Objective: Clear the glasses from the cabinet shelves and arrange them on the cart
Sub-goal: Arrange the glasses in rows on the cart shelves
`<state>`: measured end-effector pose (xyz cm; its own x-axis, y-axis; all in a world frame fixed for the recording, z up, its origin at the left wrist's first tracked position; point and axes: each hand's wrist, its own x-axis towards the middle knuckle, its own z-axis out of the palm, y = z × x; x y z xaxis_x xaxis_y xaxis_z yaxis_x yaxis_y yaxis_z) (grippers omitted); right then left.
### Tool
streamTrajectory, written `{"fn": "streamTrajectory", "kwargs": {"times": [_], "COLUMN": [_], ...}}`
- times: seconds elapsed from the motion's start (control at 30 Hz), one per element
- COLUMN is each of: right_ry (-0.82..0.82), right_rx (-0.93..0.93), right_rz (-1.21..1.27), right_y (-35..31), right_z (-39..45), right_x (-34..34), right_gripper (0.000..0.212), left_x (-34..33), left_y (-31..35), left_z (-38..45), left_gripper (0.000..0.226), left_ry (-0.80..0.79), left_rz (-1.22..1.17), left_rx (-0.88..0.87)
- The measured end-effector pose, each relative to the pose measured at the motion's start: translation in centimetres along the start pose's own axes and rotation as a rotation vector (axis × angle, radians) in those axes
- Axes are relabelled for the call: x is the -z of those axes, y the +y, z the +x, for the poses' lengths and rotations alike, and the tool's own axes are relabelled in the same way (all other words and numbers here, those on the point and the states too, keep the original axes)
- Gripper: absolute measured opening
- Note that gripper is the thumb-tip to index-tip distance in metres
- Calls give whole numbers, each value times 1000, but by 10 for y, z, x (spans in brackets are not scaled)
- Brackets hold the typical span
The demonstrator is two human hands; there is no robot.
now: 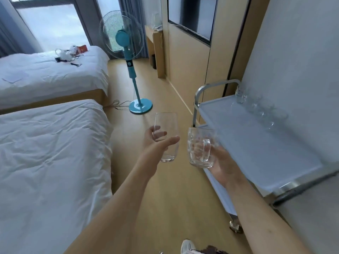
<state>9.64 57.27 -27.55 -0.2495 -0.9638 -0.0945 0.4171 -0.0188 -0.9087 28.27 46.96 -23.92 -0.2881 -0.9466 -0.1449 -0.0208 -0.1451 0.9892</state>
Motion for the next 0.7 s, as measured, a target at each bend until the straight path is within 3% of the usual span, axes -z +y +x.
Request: {"fn": "streamTrajectory", "kwargs": {"times": [0.07,0.17,0.4,0.5,0.7], "right_ry": [50,76,223,358,639], "right_rx": [0,-17,-20,0,78], "right_rz": [45,32,119,200,283], "right_y": [-10,-26,-35,-37,-49], "right_z": [25,56,118,147,192], "right_x": [20,47,111,134,162], "right_gripper": [82,92,75,97,102], "left_x": [-26,-63,-139,-172,-239], "left_y": [4,5,-1,-6,-9], "left_z": [35,81,179,225,305], "left_gripper": [83,80,80,83,81], "left_ry": [-36,-107,-300,-401,-654], "left_rz": [3,-10,39,85,172], "left_rx": [2,19,105,131,176]}}
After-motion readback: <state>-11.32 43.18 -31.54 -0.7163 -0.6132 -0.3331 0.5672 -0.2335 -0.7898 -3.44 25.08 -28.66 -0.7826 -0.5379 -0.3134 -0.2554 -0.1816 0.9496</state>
